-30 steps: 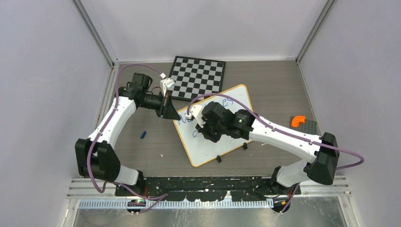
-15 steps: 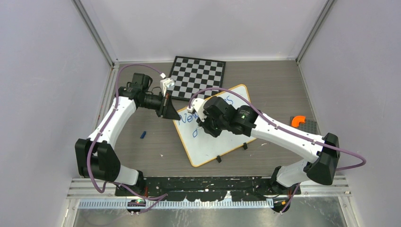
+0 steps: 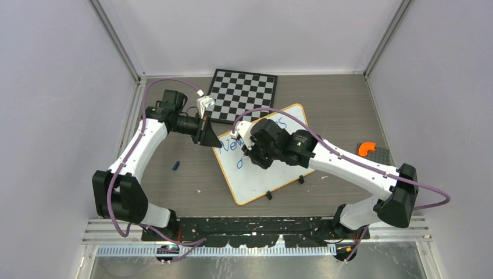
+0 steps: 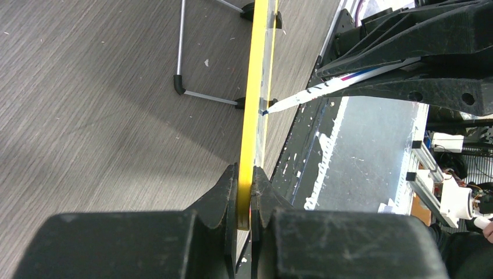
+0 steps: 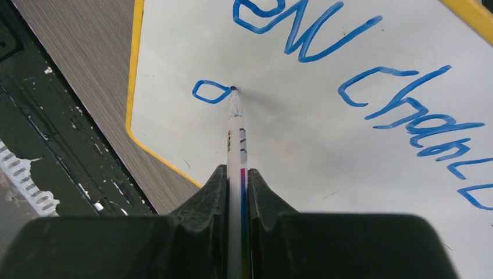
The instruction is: Write a sentence on the whiteboard
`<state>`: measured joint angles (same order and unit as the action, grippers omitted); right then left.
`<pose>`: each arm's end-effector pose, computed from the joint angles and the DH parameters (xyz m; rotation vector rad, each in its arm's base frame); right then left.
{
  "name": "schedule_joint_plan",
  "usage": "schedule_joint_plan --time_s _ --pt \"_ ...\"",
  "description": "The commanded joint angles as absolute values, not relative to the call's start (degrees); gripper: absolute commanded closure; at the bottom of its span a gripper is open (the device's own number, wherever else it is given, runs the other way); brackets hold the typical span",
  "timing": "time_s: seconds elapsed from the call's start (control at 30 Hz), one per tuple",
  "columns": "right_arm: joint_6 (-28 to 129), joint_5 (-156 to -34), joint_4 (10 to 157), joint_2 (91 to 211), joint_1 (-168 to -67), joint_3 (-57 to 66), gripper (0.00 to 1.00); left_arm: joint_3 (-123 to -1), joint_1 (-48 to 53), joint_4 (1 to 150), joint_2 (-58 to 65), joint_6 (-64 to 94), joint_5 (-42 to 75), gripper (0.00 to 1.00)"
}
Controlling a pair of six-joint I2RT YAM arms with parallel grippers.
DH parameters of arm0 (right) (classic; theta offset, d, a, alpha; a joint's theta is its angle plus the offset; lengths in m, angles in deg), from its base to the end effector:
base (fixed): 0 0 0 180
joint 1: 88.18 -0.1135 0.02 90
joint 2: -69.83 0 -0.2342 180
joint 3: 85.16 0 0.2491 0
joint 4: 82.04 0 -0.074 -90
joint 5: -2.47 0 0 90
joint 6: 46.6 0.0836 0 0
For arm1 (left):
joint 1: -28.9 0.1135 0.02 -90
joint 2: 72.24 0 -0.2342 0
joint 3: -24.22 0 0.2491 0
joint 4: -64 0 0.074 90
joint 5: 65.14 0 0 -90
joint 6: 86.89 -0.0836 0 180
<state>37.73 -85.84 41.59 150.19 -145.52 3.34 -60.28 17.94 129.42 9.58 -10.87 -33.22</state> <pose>0.1814 0.2785 0.2621 -1.2671 2.0936 0.3744 0.2709 -0.1247 0.2519 0.8170 2.2281 -1.2904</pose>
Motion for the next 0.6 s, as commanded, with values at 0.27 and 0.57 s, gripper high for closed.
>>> schedule_joint_plan --time_s 0.27,0.57 --pt "35.37 -86.74 39.05 147.42 -144.78 1.36 1.00 -60.38 17.55 128.07 9.76 -11.93 -28.80 1.00" --pt "33.72 -87.72 36.66 145.03 -144.76 6.05 1.00 -60.47 17.55 128.03 9.53 -11.67 -28.93 1.00"
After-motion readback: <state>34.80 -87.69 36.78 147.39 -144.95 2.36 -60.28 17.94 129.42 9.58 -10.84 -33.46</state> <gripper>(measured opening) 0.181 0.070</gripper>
